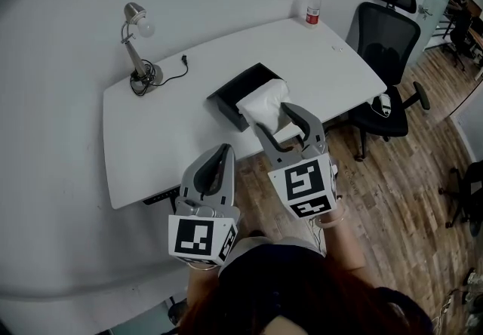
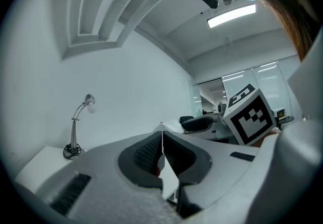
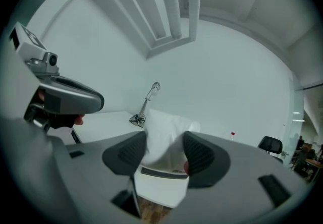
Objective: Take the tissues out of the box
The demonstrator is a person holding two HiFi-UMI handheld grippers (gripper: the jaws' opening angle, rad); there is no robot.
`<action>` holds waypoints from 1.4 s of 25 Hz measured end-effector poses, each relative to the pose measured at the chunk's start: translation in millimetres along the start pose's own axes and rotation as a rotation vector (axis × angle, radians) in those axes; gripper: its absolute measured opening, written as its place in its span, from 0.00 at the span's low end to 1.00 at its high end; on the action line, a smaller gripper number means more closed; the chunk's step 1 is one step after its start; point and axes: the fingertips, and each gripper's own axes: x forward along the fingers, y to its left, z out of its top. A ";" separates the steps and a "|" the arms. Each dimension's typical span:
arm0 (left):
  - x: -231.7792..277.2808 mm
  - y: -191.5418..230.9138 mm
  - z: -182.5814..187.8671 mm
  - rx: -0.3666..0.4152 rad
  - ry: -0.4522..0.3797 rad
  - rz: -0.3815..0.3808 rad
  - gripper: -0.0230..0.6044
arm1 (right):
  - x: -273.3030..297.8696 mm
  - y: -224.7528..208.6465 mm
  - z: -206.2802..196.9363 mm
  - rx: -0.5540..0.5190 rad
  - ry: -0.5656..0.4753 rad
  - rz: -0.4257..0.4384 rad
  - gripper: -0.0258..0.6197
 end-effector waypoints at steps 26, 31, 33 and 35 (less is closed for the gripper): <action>-8.0 -78.8 11.1 0.011 0.026 0.080 0.08 | -78.5 -20.3 -6.5 -0.033 -0.057 0.096 0.42; -16.2 -91.8 10.6 0.016 0.032 0.089 0.08 | -94.3 -19.7 -8.4 -0.027 -0.071 0.106 0.42; -20.6 -96.2 10.7 0.019 0.033 0.093 0.08 | -100.3 -17.5 -8.8 -0.024 -0.077 0.111 0.42; -24.5 -99.6 10.6 0.019 0.034 0.097 0.08 | -106.0 -16.0 -8.1 -0.025 -0.082 0.114 0.42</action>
